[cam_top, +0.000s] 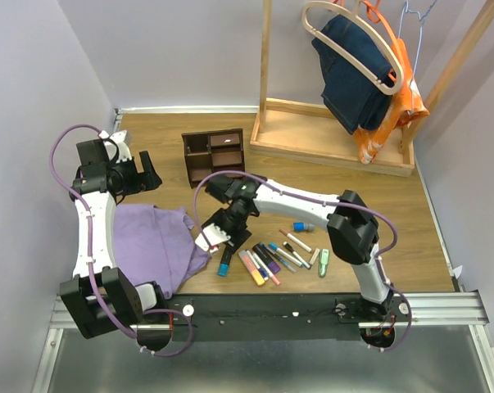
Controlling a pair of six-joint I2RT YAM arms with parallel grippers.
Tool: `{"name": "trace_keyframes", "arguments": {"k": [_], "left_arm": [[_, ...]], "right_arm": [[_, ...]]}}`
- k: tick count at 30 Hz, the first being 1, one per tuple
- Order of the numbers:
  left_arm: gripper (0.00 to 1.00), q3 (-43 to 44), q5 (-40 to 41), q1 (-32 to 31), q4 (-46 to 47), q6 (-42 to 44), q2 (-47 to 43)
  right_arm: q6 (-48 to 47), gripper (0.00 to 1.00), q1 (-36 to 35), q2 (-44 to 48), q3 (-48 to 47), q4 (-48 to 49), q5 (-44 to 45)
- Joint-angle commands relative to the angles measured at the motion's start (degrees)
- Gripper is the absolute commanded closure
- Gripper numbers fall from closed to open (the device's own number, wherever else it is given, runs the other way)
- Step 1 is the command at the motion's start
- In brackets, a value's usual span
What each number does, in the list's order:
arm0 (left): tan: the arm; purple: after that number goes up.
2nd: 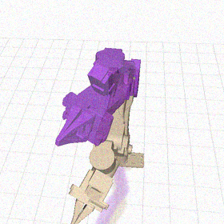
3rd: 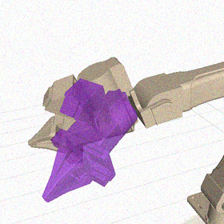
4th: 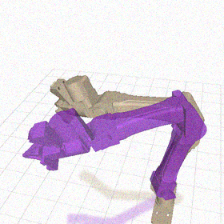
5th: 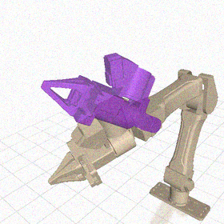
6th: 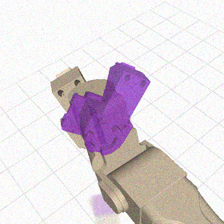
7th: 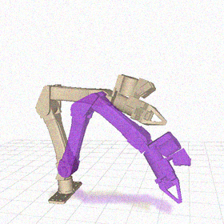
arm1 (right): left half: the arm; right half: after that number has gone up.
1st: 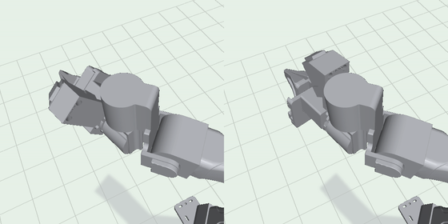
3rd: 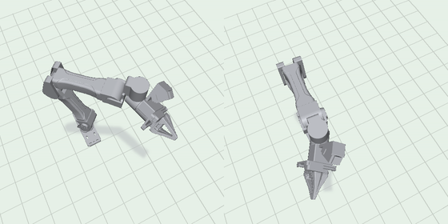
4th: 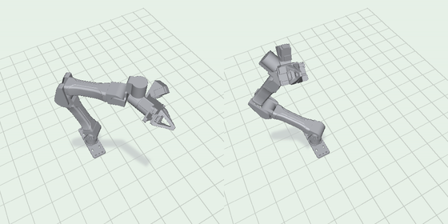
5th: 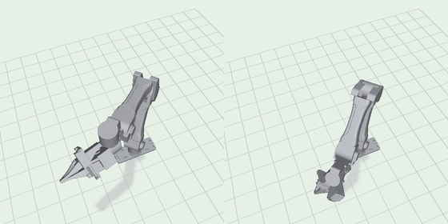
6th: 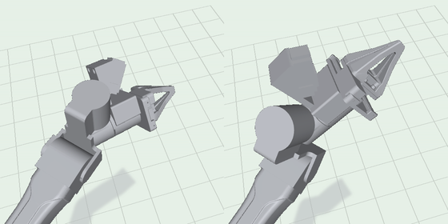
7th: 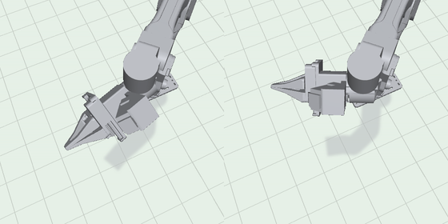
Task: Sort the stationery into containers
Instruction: Pick up the pen from the center of the board.
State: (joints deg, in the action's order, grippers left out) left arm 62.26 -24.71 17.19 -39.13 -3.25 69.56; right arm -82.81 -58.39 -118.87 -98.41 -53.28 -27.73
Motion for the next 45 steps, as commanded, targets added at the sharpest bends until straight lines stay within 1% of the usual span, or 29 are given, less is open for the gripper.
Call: {"name": "trace_keyframes", "arguments": {"k": [1,7,11,19,24,28,36,39,42,43,45], "left_arm": [[0.01,1.20,-0.25,0.30,-0.33,0.78,-2.58],[0.01,-0.64,1.16,0.56,1.25,0.87,-4.08],[0.01,-1.09,1.15,0.83,0.82,1.13,-4.87],[0.01,-3.02,1.42,0.74,1.78,1.05,-6.01],[0.01,-3.28,1.24,0.91,2.22,0.52,-6.28],[0.01,-2.85,1.33,0.83,1.78,0.61,-6.80],[0.01,-3.11,1.51,0.91,0.64,0.61,-8.39],[0.01,-3.20,1.68,1.09,0.20,0.61,-9.18],[0.01,-3.11,1.77,1.27,-0.59,0.96,-9.62],[0.01,-3.11,1.77,1.18,-0.77,1.13,-9.71],[0.01,-3.02,1.77,1.18,-1.12,1.40,-9.97]], "right_arm": [[-3.50,0.28,-1.55,-4.79,-4.06,-4.46,1.71],[-5.44,0.35,-3.83,-7.16,-5.30,-6.05,1.45],[-5.87,0.36,-5.24,-9.10,-7.06,-8.68,1.09],[-5.88,0.36,-6.82,-9.54,-7.06,-9.21,0.83],[-3.86,0.37,-7.79,-9.19,-5.21,-8.51,0.22],[-1.22,0.42,-8.41,-9.45,-4.51,-7.63,0.13],[0.80,0.45,-9.37,-11.20,-3.89,-7.81,1.97],[1.94,0.49,-9.98,-11.47,-3.02,-6.84,2.41],[3.43,0.59,-10.43,-12.00,-2.40,-6.31,2.76],[3.79,0.69,-10.60,-12.26,-2.40,-6.31,2.94],[5.28,0.79,-10.60,-12.26,-2.66,-6.40,3.20]]}}
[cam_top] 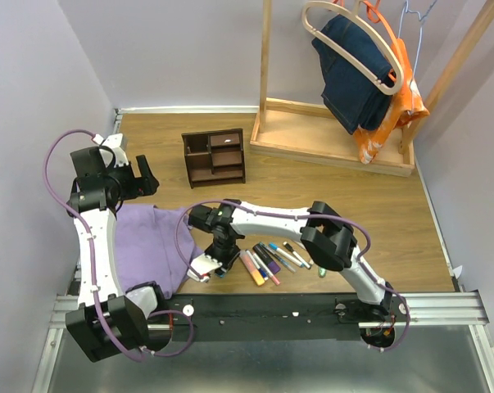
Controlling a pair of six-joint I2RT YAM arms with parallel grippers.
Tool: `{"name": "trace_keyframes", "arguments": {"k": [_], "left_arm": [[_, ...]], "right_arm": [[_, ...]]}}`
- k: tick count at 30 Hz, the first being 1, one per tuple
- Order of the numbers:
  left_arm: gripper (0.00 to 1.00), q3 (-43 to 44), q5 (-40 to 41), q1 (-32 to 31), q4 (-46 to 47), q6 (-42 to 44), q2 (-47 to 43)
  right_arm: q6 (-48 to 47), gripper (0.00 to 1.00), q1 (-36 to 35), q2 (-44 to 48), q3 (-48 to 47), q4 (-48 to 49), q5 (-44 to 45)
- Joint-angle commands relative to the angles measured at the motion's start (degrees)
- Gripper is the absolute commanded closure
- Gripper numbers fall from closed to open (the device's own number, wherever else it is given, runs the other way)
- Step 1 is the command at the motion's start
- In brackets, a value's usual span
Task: Sort the stationery into containers
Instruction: Pick up the pen from the center of the board, then place the pen in the storage box.
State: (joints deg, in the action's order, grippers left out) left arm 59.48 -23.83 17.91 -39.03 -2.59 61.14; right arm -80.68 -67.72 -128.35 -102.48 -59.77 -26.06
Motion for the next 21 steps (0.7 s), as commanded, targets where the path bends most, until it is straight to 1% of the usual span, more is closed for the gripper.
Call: {"name": "trace_keyframes", "arguments": {"k": [1,4,6,7,9,10,11,13,16,17,18,19,20,21], "left_arm": [[0.01,-0.07,0.90,0.54,-1.32,0.83,-1.73],[0.01,0.46,0.55,0.54,-1.49,1.62,-1.64],[0.01,0.63,0.02,0.46,-1.49,1.97,-1.29],[0.01,0.63,-1.29,0.46,-1.49,1.97,-1.12],[0.01,0.28,-3.22,0.46,-1.06,1.19,-0.85],[0.01,-0.33,-4.02,0.46,-0.79,0.92,-0.76],[0.01,-0.68,-5.77,0.46,-0.27,0.83,-0.76],[0.01,-1.47,-6.48,-0.68,0.00,1.35,-0.76],[0.01,-2.00,-5.61,-2.17,0.35,2.32,-0.50],[0.01,-2.09,-5.52,-2.44,0.79,2.24,-0.41],[0.01,-2.00,-5.43,-2.44,0.97,2.33,-0.06],[0.01,-2.00,-5.52,-2.44,1.23,2.24,0.11],[0.01,-1.74,-5.69,-2.44,1.32,2.06,0.29],[0.01,-1.57,-6.39,-2.44,1.32,1.98,0.73]], "right_arm": [[3.86,0.88,-1.27,-2.17,1.23,0.09,2.24],[7.46,0.96,0.13,-0.32,-2.89,-1.13,2.95],[10.09,0.97,2.49,1.44,-7.62,-5.26,1.90],[10.89,0.98,3.55,1.88,-12.61,-6.75,0.85],[13.43,0.99,6.71,2.23,-18.17,-10.01,-0.30],[14.41,0.99,7.77,2.41,-22.72,-10.63,-1.43],[15.55,0.99,8.91,2.41,-24.42,-11.07,-2.23],[18.80,0.99,11.99,2.58,-26.54,-10.29,-4.07],[25.56,0.99,15.77,4.59,-25.06,-2.22,-6.18],[27.84,0.99,16.82,5.13,-24.27,4.33,-6.80],[34.13,1.00,18.84,5.57,-22.09,8.49,-7.15],[37.41,0.99,19.73,6.79,-21.11,12.79,-7.94],[40.57,0.99,20.78,7.15,-19.97,21.10,-8.65],[46.96,1.00,22.44,7.59,-18.48,25.36,-9.09]]}}
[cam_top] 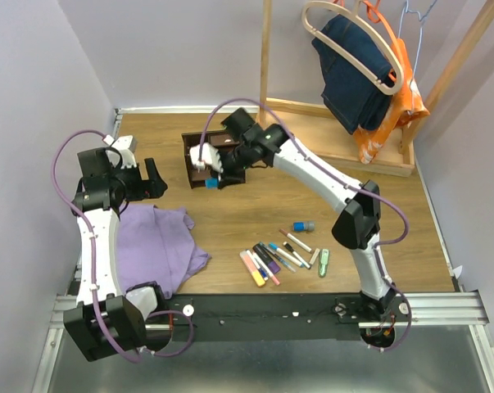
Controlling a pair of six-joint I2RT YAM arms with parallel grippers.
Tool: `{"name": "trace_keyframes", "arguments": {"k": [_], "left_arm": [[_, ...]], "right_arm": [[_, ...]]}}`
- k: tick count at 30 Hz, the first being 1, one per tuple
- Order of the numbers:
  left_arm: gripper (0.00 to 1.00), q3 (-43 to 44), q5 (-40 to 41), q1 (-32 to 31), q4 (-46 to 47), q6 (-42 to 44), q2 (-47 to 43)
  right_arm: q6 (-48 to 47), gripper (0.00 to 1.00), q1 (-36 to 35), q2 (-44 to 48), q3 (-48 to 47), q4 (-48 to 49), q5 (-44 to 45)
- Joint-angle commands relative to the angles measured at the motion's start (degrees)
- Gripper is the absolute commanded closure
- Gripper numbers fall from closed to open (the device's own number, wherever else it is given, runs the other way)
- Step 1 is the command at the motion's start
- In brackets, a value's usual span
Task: Sort the stationery into containers
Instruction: Place the pen in the storage box.
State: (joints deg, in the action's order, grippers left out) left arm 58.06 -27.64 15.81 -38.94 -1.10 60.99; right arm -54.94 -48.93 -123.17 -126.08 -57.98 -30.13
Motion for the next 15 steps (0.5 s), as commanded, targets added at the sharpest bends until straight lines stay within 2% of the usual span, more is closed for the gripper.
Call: {"name": "trace_keyframes", "arguments": {"k": [1,2,6,8,11,15], "left_arm": [[0.01,-0.14,-2.94,-0.43,1.32,0.58,0.97],[0.01,-0.32,-3.12,-0.61,1.41,0.66,1.15],[0.01,-2.25,-3.48,-1.48,2.29,0.75,2.20],[0.01,-2.86,-3.39,-1.66,2.90,0.75,2.81],[0.01,-2.69,-3.91,-2.01,3.87,0.75,4.04],[0.01,-2.34,-3.65,-2.01,5.01,0.58,5.54]], "right_arm": [[24.23,0.99,4.36,2.59,5.75,27.70,-5.03],[26.87,1.00,4.80,2.50,6.02,34.88,-4.94],[39.26,1.00,6.30,1.45,6.02,50.21,-3.80],[42.44,0.99,6.39,0.40,5.94,57.40,-1.09],[47.11,0.99,6.65,-2.24,6.11,66.20,3.21],[49.66,0.99,6.83,-7.33,2.87,69.93,4.11]]}}
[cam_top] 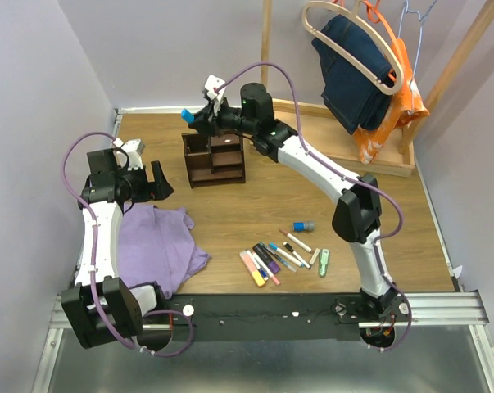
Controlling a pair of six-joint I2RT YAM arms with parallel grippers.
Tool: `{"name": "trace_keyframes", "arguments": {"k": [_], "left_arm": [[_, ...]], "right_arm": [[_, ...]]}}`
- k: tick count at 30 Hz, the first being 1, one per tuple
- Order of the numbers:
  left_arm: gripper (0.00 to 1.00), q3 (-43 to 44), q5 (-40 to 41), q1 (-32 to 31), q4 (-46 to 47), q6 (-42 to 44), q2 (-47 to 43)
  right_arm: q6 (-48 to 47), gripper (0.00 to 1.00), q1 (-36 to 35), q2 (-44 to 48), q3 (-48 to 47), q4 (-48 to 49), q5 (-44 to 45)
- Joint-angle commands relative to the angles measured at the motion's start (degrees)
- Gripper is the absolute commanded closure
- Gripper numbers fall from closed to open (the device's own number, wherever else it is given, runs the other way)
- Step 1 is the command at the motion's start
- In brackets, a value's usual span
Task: Sort the stationery into containers
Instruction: Place the pen in the storage box.
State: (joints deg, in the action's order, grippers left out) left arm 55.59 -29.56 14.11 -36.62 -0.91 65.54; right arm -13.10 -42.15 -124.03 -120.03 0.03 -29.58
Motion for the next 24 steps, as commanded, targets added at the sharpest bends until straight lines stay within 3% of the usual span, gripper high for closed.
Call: {"name": "trace_keyframes", "arguments": {"k": [1,4,19,21,24], "left_arm": [[0.01,0.13,-1.47,-0.31,2.78,0.38,1.26],[0.01,0.22,-1.38,-0.31,3.05,0.55,2.05],[0.01,-1.98,-1.82,-0.05,4.37,-0.94,3.11],[0.01,-1.98,-1.73,-0.05,4.28,-0.85,3.11],[0.01,-1.72,-1.46,0.04,3.93,-0.68,3.02]], "right_arm": [[8.18,1.00,0.14,-9.01,-4.50,11.66,3.74],[9.32,0.99,0.23,-12.02,-8.03,11.21,4.36],[9.33,0.99,1.28,-17.74,-6.27,16.14,6.47],[9.24,0.83,1.28,-17.57,-5.05,15.88,6.03],[9.24,0.73,1.19,-16.86,-3.12,15.88,5.94]]}}
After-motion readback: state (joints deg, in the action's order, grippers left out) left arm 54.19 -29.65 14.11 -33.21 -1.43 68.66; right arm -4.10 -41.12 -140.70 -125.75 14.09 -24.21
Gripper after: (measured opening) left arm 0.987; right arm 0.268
